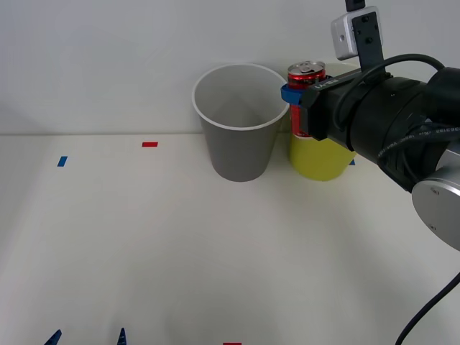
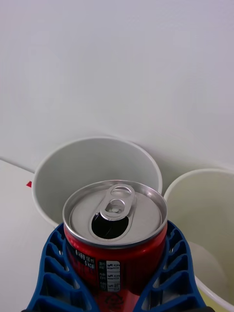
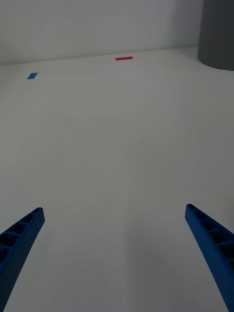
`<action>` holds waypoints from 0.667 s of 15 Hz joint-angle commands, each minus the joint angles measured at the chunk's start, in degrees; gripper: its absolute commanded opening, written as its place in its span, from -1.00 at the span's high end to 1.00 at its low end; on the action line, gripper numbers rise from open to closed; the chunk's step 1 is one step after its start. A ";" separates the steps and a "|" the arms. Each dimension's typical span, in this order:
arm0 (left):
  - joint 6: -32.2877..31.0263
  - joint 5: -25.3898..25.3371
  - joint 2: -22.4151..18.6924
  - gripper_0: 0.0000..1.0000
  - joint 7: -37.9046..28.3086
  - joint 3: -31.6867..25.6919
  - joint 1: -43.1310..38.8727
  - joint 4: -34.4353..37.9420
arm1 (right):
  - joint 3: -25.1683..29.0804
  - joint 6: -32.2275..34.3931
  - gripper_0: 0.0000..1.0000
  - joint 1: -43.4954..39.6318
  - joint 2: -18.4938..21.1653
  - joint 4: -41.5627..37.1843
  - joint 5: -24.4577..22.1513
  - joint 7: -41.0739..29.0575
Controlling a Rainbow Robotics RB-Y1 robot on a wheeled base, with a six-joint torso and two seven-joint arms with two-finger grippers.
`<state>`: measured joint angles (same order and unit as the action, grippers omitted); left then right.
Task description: Put cans in the gray bin and PET bottles in the light green bin.
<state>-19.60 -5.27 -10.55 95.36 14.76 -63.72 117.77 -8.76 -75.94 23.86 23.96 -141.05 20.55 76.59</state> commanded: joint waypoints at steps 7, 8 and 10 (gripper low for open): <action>0.00 0.00 0.00 -1.00 0.00 0.00 0.00 0.00 | 0.23 22.15 1.00 12.44 -1.20 24.51 9.86 -1.00; 0.00 0.00 0.00 -1.00 0.00 0.00 0.00 0.00 | 0.05 24.17 1.00 13.41 -1.37 26.71 10.21 -0.83; 0.00 0.00 0.00 -1.00 0.00 0.00 0.00 0.00 | -2.58 29.36 1.00 14.20 -1.81 30.22 6.96 -0.56</action>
<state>-19.60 -5.27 -10.55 95.36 14.77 -63.72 117.77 -9.69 -49.25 37.59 22.39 -112.52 29.82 75.85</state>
